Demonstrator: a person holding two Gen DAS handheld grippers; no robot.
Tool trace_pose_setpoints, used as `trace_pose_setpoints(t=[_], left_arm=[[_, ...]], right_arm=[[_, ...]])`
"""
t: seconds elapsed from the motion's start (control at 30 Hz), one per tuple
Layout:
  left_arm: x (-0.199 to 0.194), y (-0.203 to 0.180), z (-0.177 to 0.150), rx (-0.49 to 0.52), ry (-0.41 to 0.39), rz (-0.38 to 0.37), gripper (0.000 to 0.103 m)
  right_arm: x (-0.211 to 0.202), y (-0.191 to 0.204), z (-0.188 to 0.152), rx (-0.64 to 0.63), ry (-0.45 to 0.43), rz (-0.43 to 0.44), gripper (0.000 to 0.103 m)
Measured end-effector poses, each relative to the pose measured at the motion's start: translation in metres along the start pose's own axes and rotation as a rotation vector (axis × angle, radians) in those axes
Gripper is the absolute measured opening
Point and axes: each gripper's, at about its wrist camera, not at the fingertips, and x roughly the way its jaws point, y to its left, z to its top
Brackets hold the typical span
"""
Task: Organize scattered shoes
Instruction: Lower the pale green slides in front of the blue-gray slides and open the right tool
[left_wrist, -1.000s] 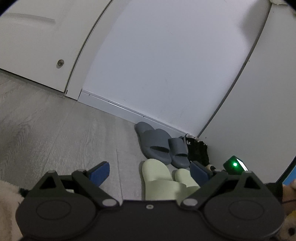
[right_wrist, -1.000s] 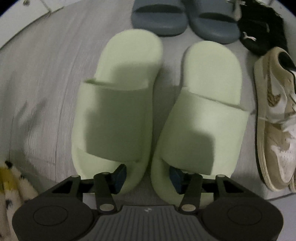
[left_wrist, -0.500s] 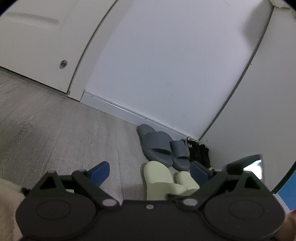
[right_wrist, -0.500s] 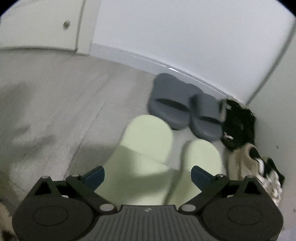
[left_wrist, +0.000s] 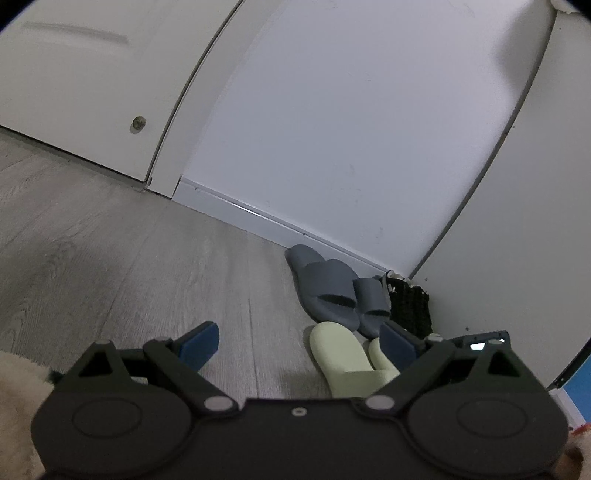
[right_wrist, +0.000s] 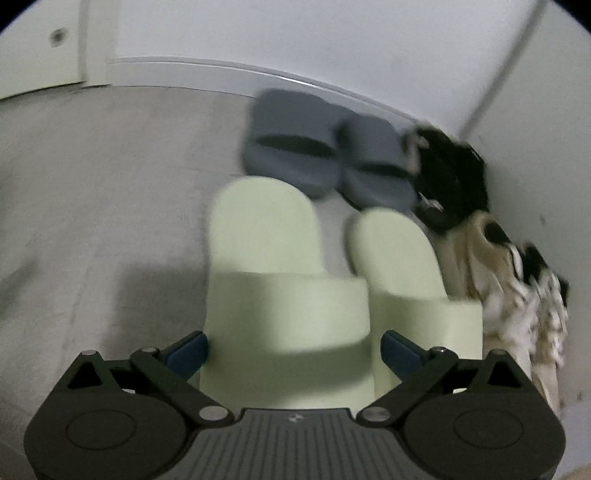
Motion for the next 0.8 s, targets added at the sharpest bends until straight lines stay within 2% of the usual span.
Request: trace_pose_setpoints(t=[0.13, 0.17, 0.2, 0.27, 0.33, 0.4, 0.43, 0.47, 0.6, 0.63, 0.67, 0.8], left_arm=[[0.0, 0.002, 0.0, -0.004, 0.001, 0.001, 0.095], [0.0, 0.002, 0.0, -0.003, 0.0, 0.0, 0.095], [0.0, 0.001, 0.0, -0.003, 0.0, -0.001, 0.095], [0.001, 0.001, -0.001, -0.001, 0.005, -0.002, 0.095], [0.002, 0.0, -0.001, 0.004, 0.009, -0.002, 0.095], [0.003, 0.0, -0.001, 0.01, 0.01, -0.001, 0.095], [0.002, 0.0, -0.001, 0.012, 0.01, 0.0, 0.095], [0.002, 0.0, -0.001, 0.01, 0.01, -0.001, 0.095], [0.004, 0.0, 0.0, 0.002, 0.013, -0.001, 0.095], [0.005, 0.0, 0.0, 0.002, 0.015, -0.001, 0.095], [0.005, 0.0, 0.0, 0.003, 0.017, -0.001, 0.095], [0.005, 0.0, 0.0, 0.004, 0.023, -0.007, 0.095]], right_arm=[[-0.005, 0.014, -0.002, -0.071, -0.034, -0.042, 0.096], [-0.012, 0.021, -0.003, -0.129, -0.092, -0.075, 0.096], [-0.023, 0.031, -0.004, -0.21, -0.192, -0.117, 0.097], [-0.027, 0.039, -0.001, -0.282, -0.266, -0.1, 0.1], [-0.017, 0.041, 0.009, -0.299, -0.221, -0.042, 0.101], [-0.001, 0.037, 0.019, -0.256, -0.168, -0.031, 0.1], [0.008, 0.036, 0.023, -0.237, -0.14, -0.037, 0.098], [0.012, 0.035, 0.027, -0.214, -0.119, -0.044, 0.09], [0.018, 0.029, 0.043, -0.099, -0.035, -0.068, 0.083], [0.018, 0.026, 0.047, -0.052, -0.012, -0.079, 0.078], [0.019, 0.019, 0.048, -0.001, -0.003, -0.089, 0.068], [0.03, 0.0, 0.053, 0.085, -0.019, -0.088, 0.066]])
